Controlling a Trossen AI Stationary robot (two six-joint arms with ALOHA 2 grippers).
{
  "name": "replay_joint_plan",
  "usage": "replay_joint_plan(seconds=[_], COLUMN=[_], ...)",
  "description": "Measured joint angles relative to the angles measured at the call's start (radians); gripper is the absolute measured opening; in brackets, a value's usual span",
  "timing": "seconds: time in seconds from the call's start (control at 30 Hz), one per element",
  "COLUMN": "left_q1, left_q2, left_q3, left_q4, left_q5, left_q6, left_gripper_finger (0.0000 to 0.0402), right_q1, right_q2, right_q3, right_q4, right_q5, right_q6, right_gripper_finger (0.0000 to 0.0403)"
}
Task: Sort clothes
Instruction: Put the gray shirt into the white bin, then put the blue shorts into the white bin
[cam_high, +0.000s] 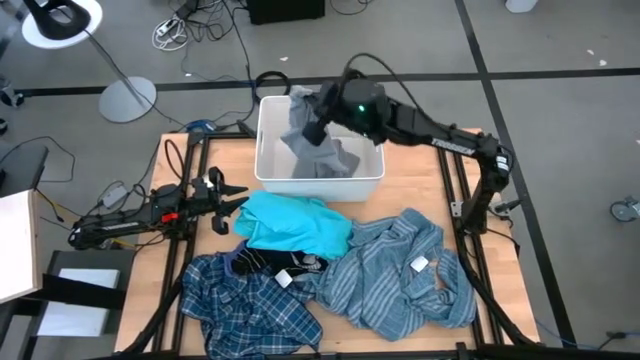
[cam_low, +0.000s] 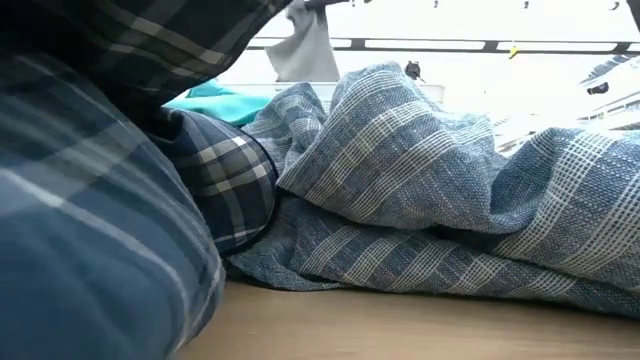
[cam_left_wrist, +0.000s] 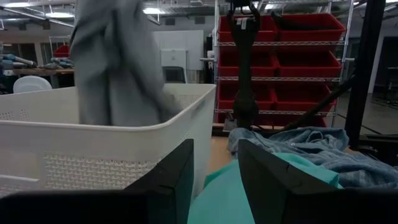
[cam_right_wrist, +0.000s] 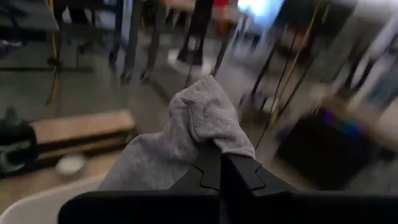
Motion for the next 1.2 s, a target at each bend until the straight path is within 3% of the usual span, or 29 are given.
replay_joint_plan(seconds=[0.13,0.23,0.33,0.47,0.7,0.87,1.2], left_q1=[0.000,0.000,0.000,0.000,0.000,0.000,0.000], left_q2=[0.000,0.000,0.000,0.000,0.000,0.000,0.000], left_q3=[0.000,0.000,0.000,0.000,0.000,0.000,0.000], left_q4=[0.000,0.000,0.000,0.000,0.000,0.000,0.000], left_q5=[0.000,0.000,0.000,0.000,0.000,0.000,0.000], left_q6=[0.000,0.000,0.000,0.000,0.000,0.000,0.000], left_gripper_finger=[0.0131,0.0131,0.0131,0.0131,0.0131,0.0131,0.0131], right_q1=[-0.065,-0.105,-0.125,-0.124,-0.091,0.010,0.366], right_q2=[0.043,0.087,0.139,0.154,0.026,-0.099,-0.258], right_q3=[0.007,0.007,0.006,0.006,0.006,0.007,0.007], right_q4=[-0.256,-0.440,-0.580,-0.626,-0.666,-0.788,-0.969], right_q5=[-0.057,-0.120,-0.163,-0.177,-0.184,-0.184,0.031], right_q6=[0.266,0.362,0.367,0.331,0.333,0.357,0.593], right_gripper_finger=[0.0007,0.0021,0.0046,0.0088,0.0150,0.0173,0.0176])
